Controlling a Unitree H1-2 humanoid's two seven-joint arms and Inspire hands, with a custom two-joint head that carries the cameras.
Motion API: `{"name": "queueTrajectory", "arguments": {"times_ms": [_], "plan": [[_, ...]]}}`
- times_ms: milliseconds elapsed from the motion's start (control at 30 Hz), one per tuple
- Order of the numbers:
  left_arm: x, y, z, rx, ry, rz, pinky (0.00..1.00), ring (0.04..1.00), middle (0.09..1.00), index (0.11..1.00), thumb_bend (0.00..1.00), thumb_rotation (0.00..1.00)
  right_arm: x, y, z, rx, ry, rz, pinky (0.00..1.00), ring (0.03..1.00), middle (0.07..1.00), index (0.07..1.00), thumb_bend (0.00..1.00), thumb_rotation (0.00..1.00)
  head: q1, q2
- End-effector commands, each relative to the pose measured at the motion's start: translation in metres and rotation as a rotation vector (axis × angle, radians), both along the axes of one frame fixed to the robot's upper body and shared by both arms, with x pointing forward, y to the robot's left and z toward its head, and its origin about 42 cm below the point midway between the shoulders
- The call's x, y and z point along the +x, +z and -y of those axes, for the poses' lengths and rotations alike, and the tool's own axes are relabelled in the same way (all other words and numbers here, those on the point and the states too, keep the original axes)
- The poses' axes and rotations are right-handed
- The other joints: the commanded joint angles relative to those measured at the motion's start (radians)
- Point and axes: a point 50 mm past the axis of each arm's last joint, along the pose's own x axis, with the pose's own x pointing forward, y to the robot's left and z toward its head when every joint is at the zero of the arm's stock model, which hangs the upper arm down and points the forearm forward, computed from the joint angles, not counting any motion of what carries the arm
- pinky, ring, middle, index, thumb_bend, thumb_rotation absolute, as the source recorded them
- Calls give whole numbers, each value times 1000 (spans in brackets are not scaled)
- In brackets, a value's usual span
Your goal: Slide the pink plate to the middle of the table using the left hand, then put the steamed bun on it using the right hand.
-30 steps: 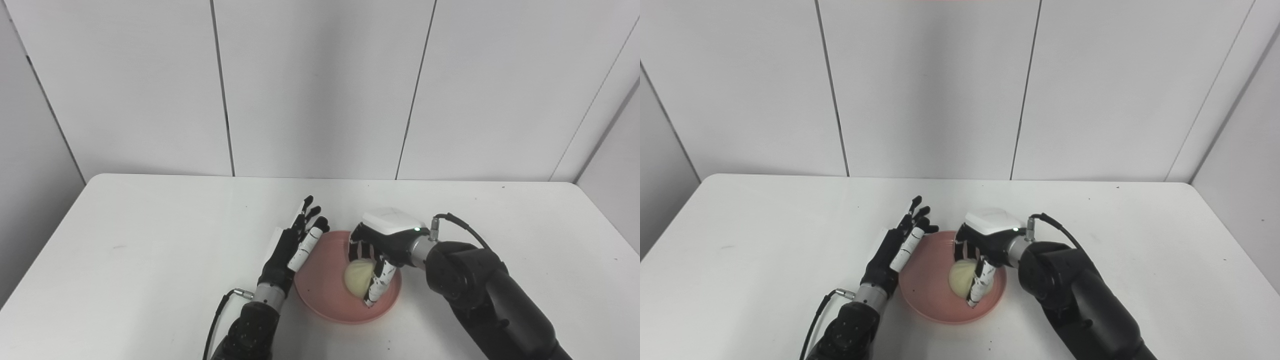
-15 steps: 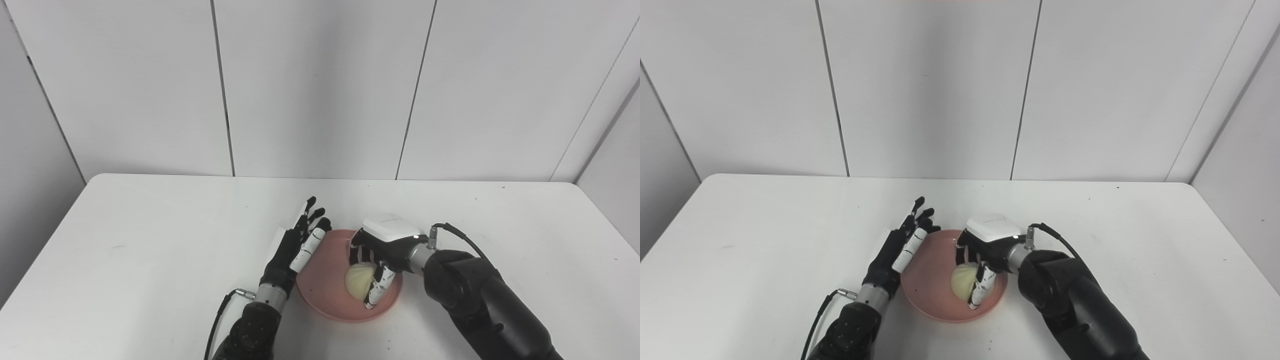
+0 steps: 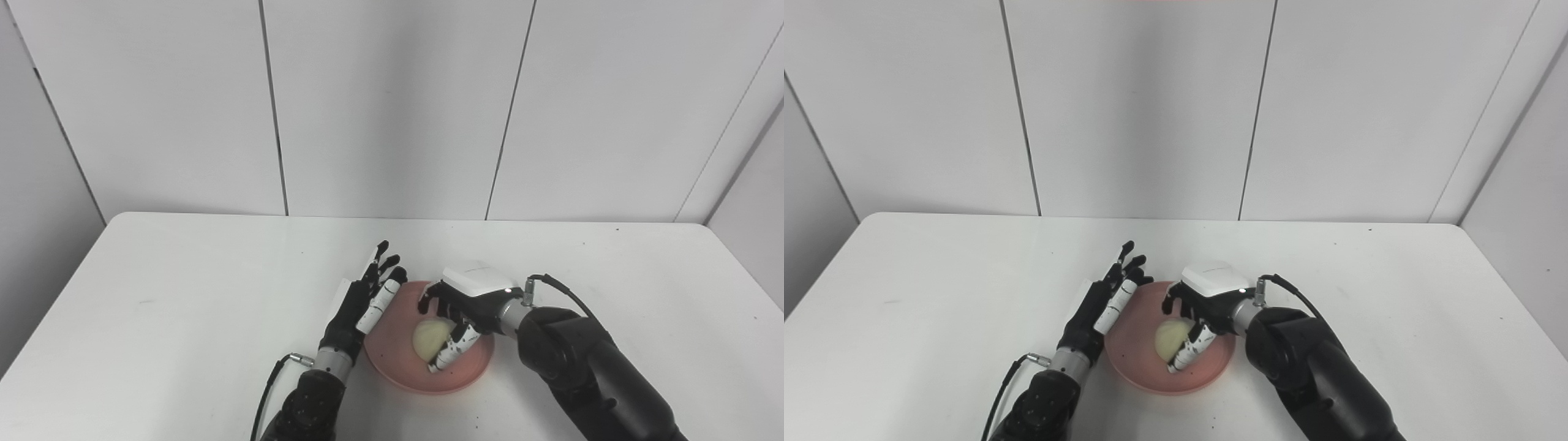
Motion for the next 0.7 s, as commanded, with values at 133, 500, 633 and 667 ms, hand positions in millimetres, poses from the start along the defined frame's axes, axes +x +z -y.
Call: {"name": "queueTrajectory", "arguments": {"times_ms": [133, 500, 633, 667], "plan": [[-9, -11, 7, 22, -35, -43, 767, 795, 943, 1000, 735, 919, -4, 25, -3, 23, 36, 84, 564, 708, 763, 719, 1000, 493, -2, -3], [-8, -11, 3, 8, -31, -49, 697, 811, 975, 1000, 765, 915, -21, 37, 12, 167, 59, 201, 556, 695, 749, 697, 995, 644, 4, -4], [-8, -10, 0, 0, -28, -44, 841, 901, 983, 1000, 773, 918, -26, 39, 20, 282, 56, 292, 502, 631, 697, 679, 911, 791, 3, 0], [-8, -10, -1, -3, -26, -40, 830, 890, 983, 1000, 783, 915, -26, 37, 24, 335, 51, 324, 494, 621, 690, 678, 881, 847, 3, 0]]}}
